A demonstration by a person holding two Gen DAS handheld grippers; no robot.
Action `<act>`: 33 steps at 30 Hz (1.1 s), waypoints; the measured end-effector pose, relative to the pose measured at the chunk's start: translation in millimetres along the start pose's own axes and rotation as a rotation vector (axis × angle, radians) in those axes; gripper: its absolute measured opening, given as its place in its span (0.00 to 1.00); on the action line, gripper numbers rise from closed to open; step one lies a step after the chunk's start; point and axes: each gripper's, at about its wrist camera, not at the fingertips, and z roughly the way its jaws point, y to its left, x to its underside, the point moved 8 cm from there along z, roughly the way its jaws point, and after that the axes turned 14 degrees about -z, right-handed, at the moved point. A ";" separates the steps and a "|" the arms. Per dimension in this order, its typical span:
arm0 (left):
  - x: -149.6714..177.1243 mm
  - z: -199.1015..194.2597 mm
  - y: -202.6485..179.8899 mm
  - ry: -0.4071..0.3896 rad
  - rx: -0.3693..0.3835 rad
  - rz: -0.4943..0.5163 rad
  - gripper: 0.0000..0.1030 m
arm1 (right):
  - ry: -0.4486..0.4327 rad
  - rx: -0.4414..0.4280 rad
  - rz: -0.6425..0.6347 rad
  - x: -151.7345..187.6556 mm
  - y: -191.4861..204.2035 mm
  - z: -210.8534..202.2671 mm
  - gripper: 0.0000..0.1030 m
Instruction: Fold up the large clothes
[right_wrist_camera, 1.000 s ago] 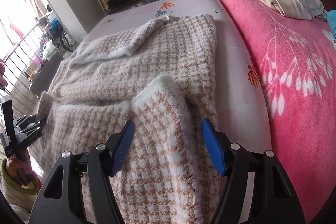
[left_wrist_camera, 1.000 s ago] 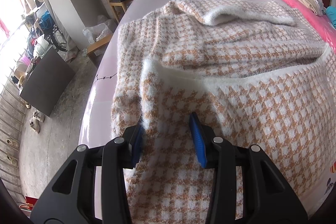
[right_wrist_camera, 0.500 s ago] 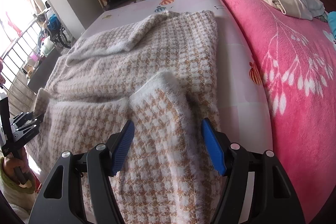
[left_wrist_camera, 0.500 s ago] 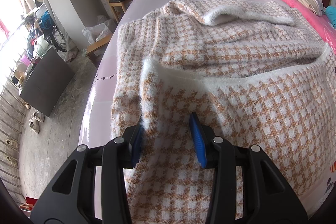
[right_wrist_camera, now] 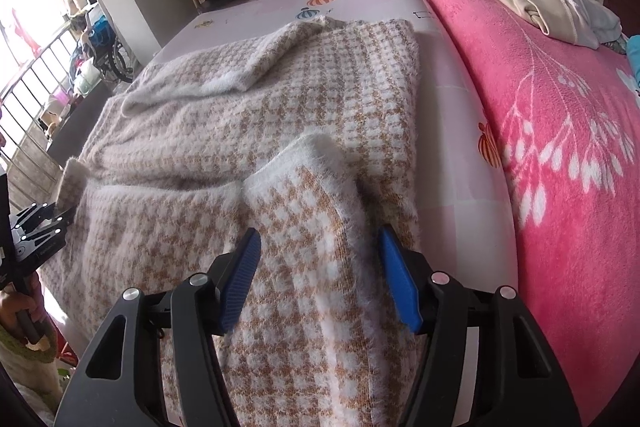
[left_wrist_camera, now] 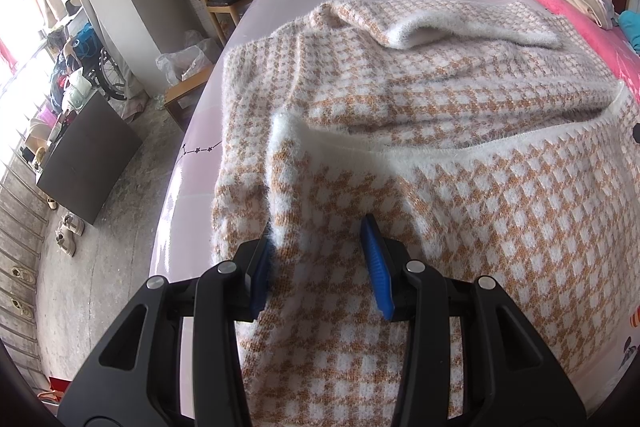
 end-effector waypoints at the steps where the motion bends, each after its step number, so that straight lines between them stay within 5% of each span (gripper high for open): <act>1: -0.7 0.5 0.1 0.000 0.003 -0.002 0.39 | 0.006 0.001 0.001 -1.9 -1.0 3.5 0.48; 10: -3.3 2.3 2.2 -0.004 0.026 -0.015 0.40 | -0.002 0.055 -0.042 -0.9 8.6 -0.5 0.10; 14: -4.3 0.3 4.7 -0.017 0.049 -0.020 0.37 | -0.040 0.107 -0.080 -3.3 17.3 -17.8 0.08; 21: -7.0 -13.0 16.7 -0.073 0.089 -0.055 0.11 | -0.104 0.164 -0.083 -2.4 28.9 -47.3 0.08; 33: -26.0 -114.3 20.7 -0.319 0.175 -0.054 0.06 | -0.285 0.190 -0.043 -3.5 36.1 -128.6 0.07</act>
